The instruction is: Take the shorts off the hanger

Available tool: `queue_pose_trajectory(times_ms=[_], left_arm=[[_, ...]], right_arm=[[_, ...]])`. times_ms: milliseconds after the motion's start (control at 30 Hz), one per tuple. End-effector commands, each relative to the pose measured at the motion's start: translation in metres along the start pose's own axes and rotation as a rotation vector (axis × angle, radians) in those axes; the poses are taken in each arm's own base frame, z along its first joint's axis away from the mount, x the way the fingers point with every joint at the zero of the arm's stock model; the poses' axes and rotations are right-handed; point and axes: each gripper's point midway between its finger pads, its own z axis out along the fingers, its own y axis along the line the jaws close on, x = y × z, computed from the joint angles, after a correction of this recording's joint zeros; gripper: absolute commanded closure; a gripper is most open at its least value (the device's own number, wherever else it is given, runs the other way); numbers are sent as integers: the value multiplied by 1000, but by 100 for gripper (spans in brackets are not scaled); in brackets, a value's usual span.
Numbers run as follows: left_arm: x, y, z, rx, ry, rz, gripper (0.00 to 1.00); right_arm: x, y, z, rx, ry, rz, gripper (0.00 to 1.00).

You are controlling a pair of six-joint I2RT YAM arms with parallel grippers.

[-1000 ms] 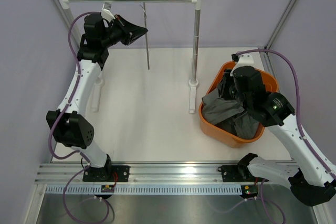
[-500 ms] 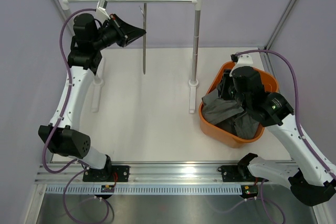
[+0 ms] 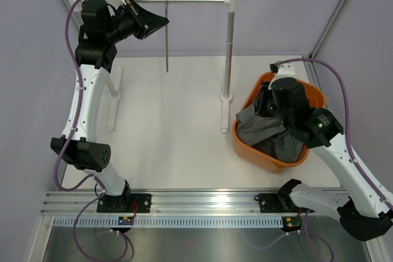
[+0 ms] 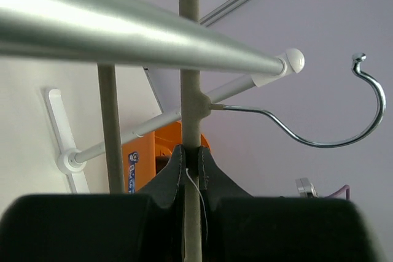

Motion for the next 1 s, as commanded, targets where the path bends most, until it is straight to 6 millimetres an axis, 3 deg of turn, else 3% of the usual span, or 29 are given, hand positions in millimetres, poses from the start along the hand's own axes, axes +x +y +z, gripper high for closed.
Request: queue_pose_trajectory(times_ms=[0, 300, 467, 667, 800, 833, 867, 933, 967], left_arm=[[-19, -9, 0, 3, -51, 61, 95], [-29, 22, 19, -79, -72, 55, 95], [-33, 30, 22, -103, -90, 65, 95], [-39, 39, 20, -164, -126, 77, 91], [-41, 48, 15, -219, -153, 90, 93], [-43, 41, 10, -204, -166, 114, 95], [-37, 50, 11, -214, -153, 108, 96], [-32, 36, 0, -182, -146, 155, 100], [-25, 40, -2, -189, -135, 169, 100]], right_arm=[[-15, 9, -6, -32, -37, 18, 71], [-18, 7, -8, -21, -39, 2, 71], [-19, 7, -7, -18, -38, -5, 71], [-19, 8, -5, -15, -31, -9, 71], [-18, 8, -3, -15, -30, -13, 71], [-18, 9, -3, -15, -31, -12, 71], [-18, 9, -2, -15, -28, -13, 71], [-19, 10, -2, -21, -32, -10, 71], [-20, 10, -2, -22, -34, -9, 71]])
